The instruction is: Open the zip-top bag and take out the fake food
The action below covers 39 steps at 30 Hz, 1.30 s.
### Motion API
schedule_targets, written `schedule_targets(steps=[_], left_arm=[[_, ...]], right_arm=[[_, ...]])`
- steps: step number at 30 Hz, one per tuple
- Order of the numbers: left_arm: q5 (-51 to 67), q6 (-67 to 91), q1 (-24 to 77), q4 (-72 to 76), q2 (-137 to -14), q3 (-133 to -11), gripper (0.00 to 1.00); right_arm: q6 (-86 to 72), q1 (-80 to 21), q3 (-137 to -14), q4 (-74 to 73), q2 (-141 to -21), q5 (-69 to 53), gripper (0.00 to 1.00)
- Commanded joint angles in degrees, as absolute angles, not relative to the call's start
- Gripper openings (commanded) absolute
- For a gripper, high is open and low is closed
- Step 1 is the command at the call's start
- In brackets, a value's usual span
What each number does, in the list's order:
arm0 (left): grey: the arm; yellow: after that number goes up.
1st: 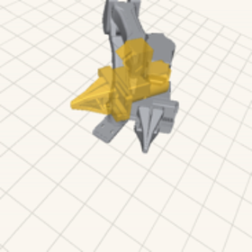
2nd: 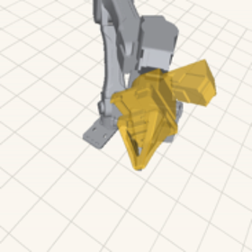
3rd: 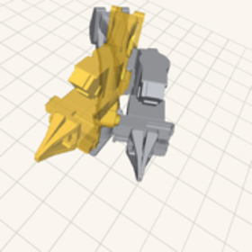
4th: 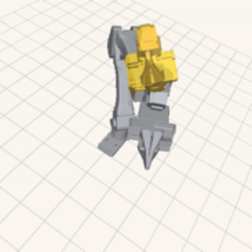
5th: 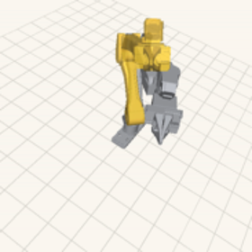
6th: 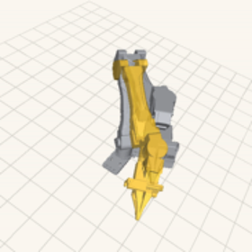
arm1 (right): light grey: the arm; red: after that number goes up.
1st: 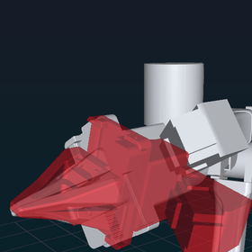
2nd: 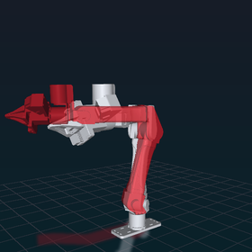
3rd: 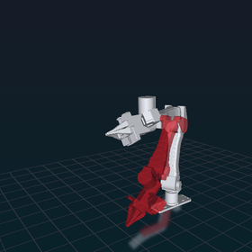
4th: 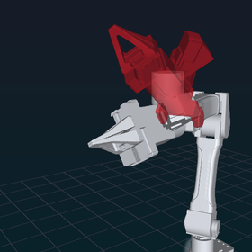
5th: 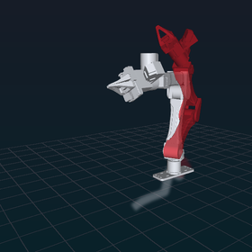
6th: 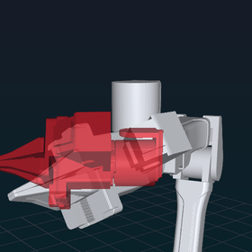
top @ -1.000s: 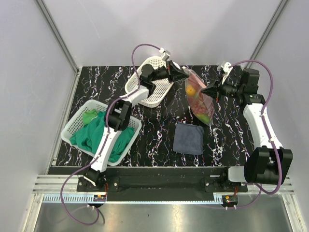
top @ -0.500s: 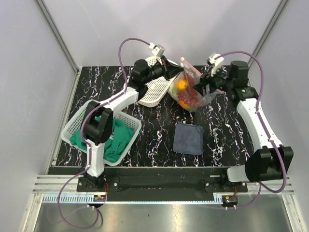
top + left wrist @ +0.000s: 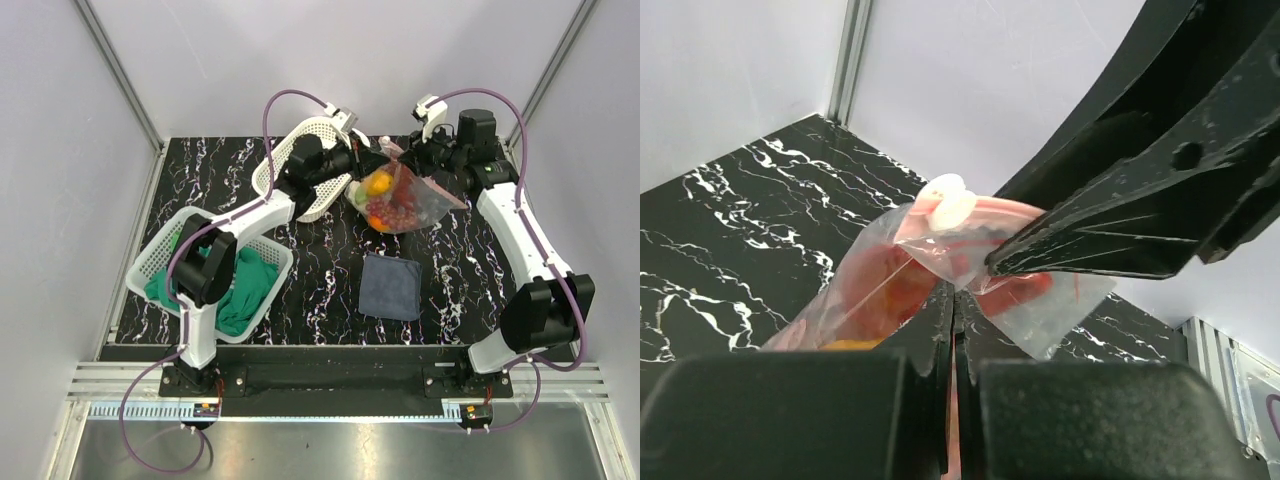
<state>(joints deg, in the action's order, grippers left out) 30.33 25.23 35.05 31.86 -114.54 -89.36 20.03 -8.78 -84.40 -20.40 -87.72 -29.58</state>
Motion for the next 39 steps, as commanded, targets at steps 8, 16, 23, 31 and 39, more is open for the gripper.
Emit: schedule_targets(steps=[8,16,23,31,39], left_arm=[[33.4,16.8,34.2,32.8,-107.7,-86.9,0.47],[36.0,14.4,31.1,33.3,-108.5,-87.2,0.63],[49.4,26.4,31.2,46.8,-114.7,-90.9,0.64],[54.8,37.7,32.1,59.6,-119.1,-92.2,0.63],[51.3,37.0,32.7,54.6,-120.9,-96.5,0.38]], right_arm=[[26.7,-7.8,-84.6,-21.5,-84.3,-34.3,0.0],[27.9,-2.6,-85.5,-23.9,-83.7,-48.6,0.0],[26.5,-2.5,-86.7,-25.0,-85.2,-51.2,0.0],[25.5,-2.5,-87.4,-25.2,-85.4,-52.5,0.0],[24.3,-2.6,-87.3,-25.8,-85.2,-53.6,0.0]])
